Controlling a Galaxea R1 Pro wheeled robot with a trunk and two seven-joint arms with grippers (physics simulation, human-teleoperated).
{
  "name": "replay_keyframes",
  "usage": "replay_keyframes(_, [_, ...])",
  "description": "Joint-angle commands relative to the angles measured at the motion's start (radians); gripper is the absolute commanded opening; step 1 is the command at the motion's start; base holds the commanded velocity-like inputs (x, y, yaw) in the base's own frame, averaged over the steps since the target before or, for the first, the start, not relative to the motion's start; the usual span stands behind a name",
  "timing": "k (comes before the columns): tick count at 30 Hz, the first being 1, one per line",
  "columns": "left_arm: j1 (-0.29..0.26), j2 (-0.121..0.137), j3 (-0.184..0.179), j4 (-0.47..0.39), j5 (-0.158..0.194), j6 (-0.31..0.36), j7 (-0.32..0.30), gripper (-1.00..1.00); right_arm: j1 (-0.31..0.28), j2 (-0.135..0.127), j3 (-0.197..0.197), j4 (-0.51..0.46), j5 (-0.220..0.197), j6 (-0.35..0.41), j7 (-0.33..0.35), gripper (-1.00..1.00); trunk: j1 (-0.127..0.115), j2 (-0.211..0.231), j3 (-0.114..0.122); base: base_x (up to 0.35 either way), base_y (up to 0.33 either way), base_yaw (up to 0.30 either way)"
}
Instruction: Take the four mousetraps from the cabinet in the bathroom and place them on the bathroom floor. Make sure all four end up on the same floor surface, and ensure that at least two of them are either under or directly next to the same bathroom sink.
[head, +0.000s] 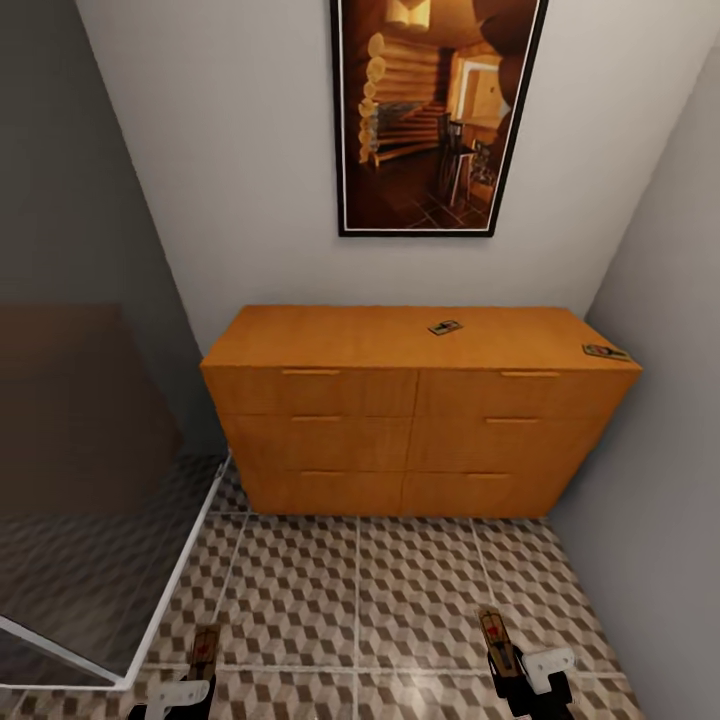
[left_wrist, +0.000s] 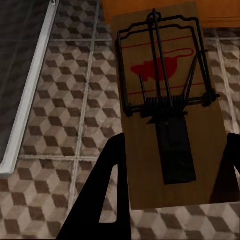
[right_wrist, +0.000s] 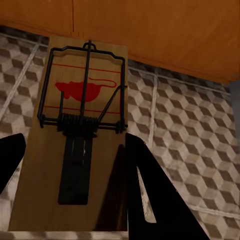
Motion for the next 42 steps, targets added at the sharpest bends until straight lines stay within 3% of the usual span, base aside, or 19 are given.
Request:
replay_keyframes(1, [-0.002, -0.001, -0.003, 0.004, 0.011, -0.004, -0.010, -1.00, 0.000, 0.000, 0.003, 0.000, 0.007, -0.002, -0.007, -1.00, 0.000, 0.000, -0.001, 0.000, 0.000, 0.276])
replay_keyframes(42, [-0.001, -0.001, -0.003, 0.004, 0.011, -0.004, -0.010, -1.00, 0.000, 0.001, 0.003, 0.000, 0.007, -0.001, -0.009, -1.00, 0.000, 0.000, -0.010, 0.000, 0.000, 0.281])
